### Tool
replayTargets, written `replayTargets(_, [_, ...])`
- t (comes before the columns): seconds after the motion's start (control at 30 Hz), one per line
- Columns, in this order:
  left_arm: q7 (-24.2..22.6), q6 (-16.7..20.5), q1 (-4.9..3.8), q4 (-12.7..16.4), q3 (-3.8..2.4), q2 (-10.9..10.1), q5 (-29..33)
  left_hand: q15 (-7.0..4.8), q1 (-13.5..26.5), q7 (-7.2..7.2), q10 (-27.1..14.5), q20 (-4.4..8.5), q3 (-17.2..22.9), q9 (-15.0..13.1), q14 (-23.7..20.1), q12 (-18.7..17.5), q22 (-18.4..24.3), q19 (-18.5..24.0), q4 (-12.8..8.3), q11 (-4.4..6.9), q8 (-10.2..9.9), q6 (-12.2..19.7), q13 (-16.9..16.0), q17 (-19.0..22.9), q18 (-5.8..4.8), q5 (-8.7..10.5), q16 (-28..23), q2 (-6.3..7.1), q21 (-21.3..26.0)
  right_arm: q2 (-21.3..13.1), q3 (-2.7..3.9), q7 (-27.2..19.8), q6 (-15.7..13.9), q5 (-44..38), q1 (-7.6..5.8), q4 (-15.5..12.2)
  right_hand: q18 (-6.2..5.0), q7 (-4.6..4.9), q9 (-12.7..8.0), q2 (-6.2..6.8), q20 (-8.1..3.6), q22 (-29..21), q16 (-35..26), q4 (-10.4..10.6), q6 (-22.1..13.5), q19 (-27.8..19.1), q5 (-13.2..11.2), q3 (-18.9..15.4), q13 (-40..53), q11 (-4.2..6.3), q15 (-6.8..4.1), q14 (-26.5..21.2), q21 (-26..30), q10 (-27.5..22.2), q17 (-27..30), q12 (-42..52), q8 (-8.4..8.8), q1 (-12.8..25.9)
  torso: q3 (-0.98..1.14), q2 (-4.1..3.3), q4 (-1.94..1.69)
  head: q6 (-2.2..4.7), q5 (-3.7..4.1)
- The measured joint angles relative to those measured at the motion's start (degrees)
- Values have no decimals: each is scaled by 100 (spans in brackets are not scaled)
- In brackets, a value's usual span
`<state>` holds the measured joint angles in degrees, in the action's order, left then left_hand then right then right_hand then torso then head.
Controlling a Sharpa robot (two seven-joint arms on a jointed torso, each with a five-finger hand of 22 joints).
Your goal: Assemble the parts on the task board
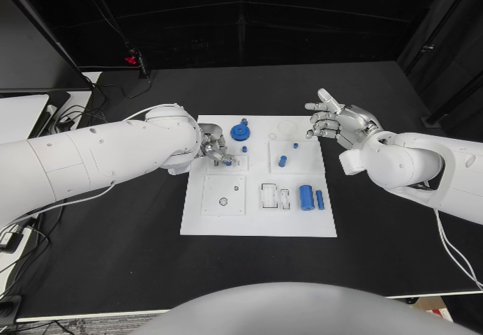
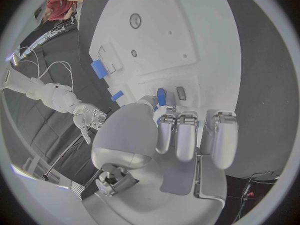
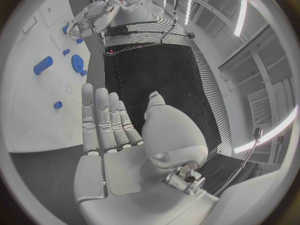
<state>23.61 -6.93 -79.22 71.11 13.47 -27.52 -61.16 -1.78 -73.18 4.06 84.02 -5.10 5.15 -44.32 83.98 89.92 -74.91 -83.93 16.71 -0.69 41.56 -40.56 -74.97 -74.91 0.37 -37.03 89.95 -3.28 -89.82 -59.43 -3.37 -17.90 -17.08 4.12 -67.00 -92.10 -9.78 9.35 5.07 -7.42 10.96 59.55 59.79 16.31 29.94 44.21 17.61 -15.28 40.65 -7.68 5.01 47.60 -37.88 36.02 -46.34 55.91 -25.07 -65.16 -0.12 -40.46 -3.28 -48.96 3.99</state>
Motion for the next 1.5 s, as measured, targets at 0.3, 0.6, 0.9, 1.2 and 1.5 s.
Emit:
replayTargets(0.3, [29, 59, 5, 32, -1, 2, -53, 0, -48, -32, 0, 0, 0, -120, 0, 0, 0, 0, 0, 0, 118, 34, 0, 0, 0, 168, 0, 37, 0, 2, 0, 4, 1, 0, 0, 3, 0, 0, 0, 0, 0, 0, 0, 0, 0, 0, 0, 0, 1, 0, 0, 0, 0, 0, 0, 0, 0, 0, 0, -1, 0, -3, 4])
replayTargets(0.6, [31, 79, 21, 29, 7, 15, -80, 1, 211, -14, 0, 0, -76, -242, 0, 0, 0, 0, 10, 0, 209, 95, 0, 0, 0, 490, 0, 102, 0, 2, 0, 7, 2, 0, 0, 6, 0, 0, 0, 0, 0, -1, 0, 0, 0, 0, 0, 0, 1, 0, 0, 0, 0, 0, -1, 0, 0, 0, 0, 0, 1, 1, 4])
replayTargets(0.9, [31, 79, 23, 21, 7, 33, -90, 1, 623, 8, 0, 0, -286, -321, 0, 0, 0, 0, 13, -1, 250, 135, 0, 0, -1, 1067, 0, 30, 0, 3, 0, 12, 2, 0, 0, 8, 0, 0, 0, 0, 0, -4, -1, 0, 0, 0, 0, 0, -8, 0, 0, 0, 0, 0, 7, 0, 0, 0, 1, 1, 2, -2, 3])
replayTargets(1.2, [30, 76, 24, 17, 6, 39, -95, 1, 1010, 39, 0, 0, -524, -336, 1, 0, 0, 0, 16, -1, 253, 166, 0, 0, 0, 1347, 0, -54, 0, 6, 0, 26, 4, 0, 1, 12, 0, 0, 0, 0, 0, -4, -1, 0, 0, 0, 0, 0, -8, 0, 0, 0, 0, 0, 7, 0, 0, 0, 1, 2, 3, -14, 10])
replayTargets(1.5, [23, 86, 26, 14, 6, 40, -97, 1, 1588, 39, -5, 0, -904, -400, 1, 0, 0, 0, 15, -36, 254, 166, 0, 0, 0, 2073, 0, -182, 0, 11, 0, 40, 8, 0, 1, 17, 0, 0, 0, 0, 0, -4, -1, 0, 0, 0, 0, 0, -13, 0, 0, 0, 0, 0, 8, 21, 0, 0, 0, 2, 3, -6, 14])
